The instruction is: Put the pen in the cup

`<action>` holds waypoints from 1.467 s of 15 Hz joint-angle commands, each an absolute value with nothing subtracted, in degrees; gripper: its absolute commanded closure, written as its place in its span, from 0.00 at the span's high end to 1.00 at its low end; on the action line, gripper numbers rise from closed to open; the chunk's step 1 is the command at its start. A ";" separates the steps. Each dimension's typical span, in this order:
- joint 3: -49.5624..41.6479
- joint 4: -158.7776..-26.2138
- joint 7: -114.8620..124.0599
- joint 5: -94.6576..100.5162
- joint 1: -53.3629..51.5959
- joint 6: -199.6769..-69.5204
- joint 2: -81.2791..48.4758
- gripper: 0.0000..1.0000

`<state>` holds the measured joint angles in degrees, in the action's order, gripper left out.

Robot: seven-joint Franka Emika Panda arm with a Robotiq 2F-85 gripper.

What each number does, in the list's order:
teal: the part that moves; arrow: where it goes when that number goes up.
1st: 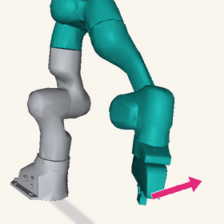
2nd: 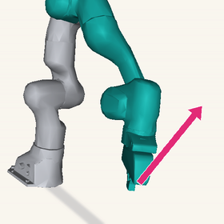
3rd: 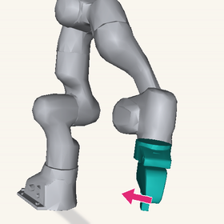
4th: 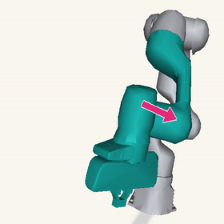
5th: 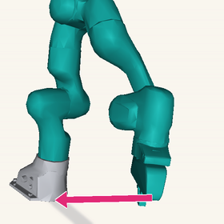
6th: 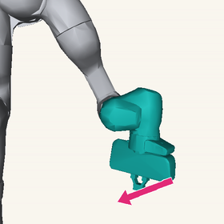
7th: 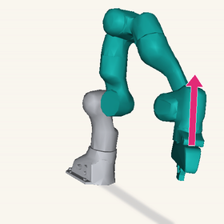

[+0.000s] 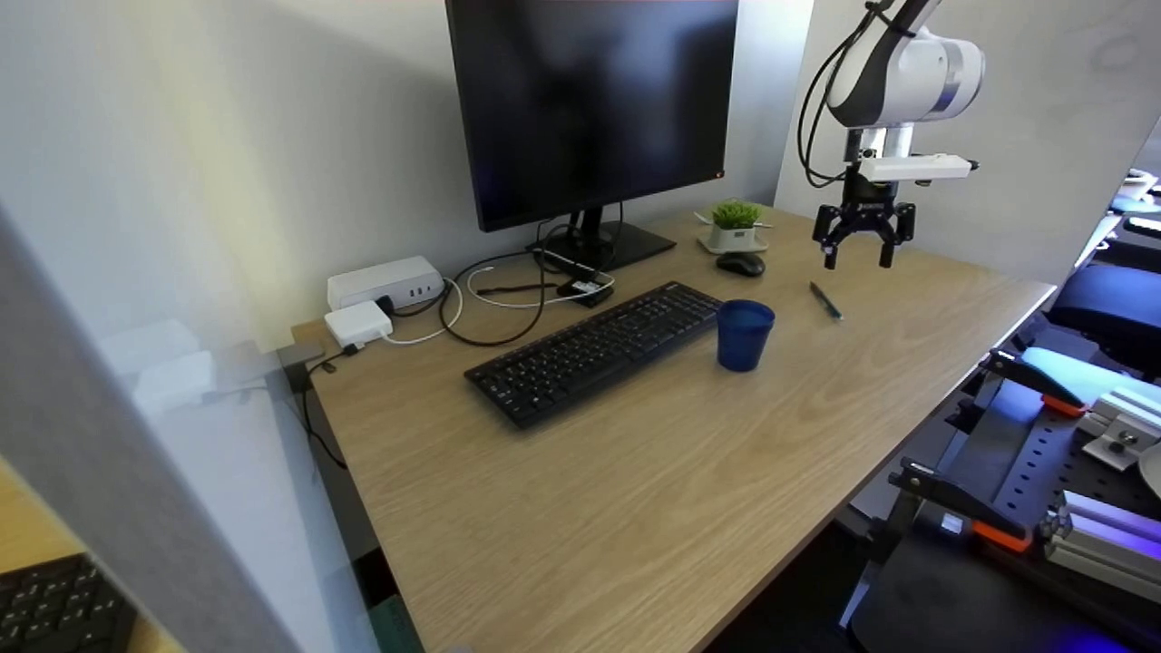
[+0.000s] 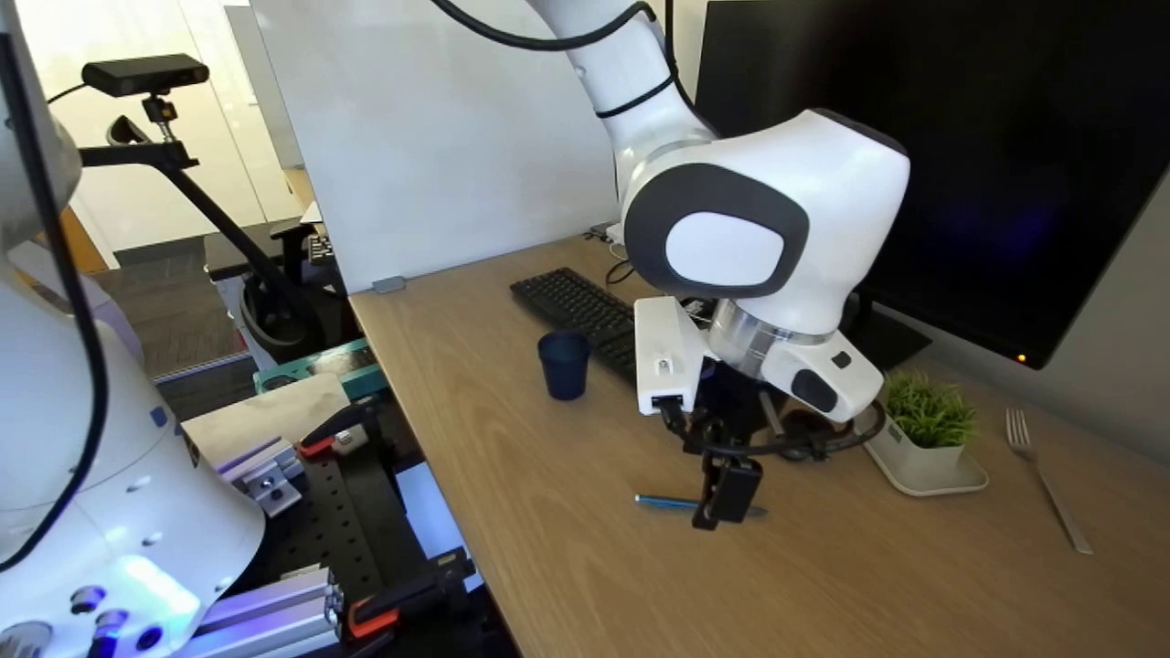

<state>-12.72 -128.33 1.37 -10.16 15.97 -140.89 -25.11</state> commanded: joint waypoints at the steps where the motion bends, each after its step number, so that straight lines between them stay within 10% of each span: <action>1: -11.01 -124.30 -0.38 -11.21 17.47 -137.59 -28.46 1.00; 22: -7.36 -121.93 0.24 -16.80 18.31 -137.62 -35.87 1.00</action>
